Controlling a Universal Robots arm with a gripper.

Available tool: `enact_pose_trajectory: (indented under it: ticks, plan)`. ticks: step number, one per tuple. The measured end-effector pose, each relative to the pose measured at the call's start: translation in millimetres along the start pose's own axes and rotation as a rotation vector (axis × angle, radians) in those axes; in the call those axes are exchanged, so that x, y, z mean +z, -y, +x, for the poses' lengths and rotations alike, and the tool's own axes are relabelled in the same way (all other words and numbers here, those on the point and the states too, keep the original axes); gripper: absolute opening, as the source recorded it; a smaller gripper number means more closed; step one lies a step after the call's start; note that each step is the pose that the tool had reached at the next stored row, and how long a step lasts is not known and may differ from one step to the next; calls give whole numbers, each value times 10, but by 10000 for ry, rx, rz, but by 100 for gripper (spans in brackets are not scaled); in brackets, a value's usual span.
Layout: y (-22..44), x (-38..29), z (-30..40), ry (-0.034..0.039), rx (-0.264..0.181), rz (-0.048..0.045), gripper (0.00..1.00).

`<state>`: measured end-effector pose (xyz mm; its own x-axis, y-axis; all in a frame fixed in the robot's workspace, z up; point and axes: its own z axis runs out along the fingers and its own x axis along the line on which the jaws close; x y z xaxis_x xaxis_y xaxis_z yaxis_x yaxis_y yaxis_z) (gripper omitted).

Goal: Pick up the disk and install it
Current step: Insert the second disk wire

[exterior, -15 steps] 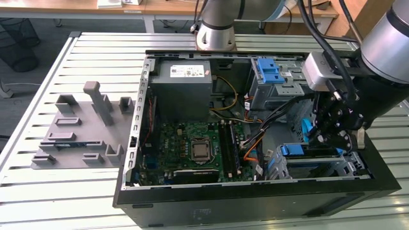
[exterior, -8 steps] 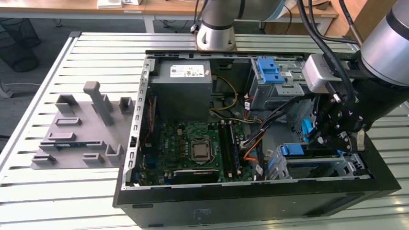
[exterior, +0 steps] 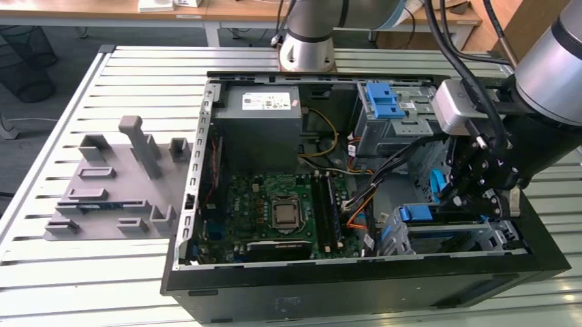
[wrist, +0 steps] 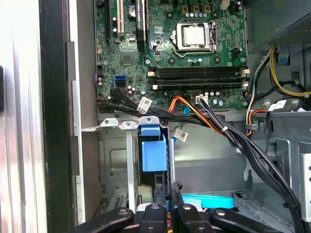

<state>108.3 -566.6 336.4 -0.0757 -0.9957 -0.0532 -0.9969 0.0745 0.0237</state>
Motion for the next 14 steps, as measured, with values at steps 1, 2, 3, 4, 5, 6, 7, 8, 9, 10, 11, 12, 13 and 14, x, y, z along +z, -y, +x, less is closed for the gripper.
enact_pose_trajectory:
  ticks: [1,2,3,4,5,6,7,8,9,10,11,12,13,14]
  plan:
    - [2,1,2,1,6,1,16]
    - [4,2,3,2,13,0,16]
    - [7,4,3,2,21,1,16]
    - [10,5,4,1,29,2,16]
    - [11,7,4,2,37,2,16]
    - [12,9,5,2,42,2,16]
    - [12,11,5,3,45,2,16]
    - [13,13,5,5,48,2,16]
    - [14,16,5,8,52,3,16]
    - [14,19,6,8,55,3,16]
    - [15,22,7,9,57,3,16]
    - [16,26,9,9,59,3,16]
    - [17,31,11,9,62,3,16]
    - [18,37,13,10,64,3,16]
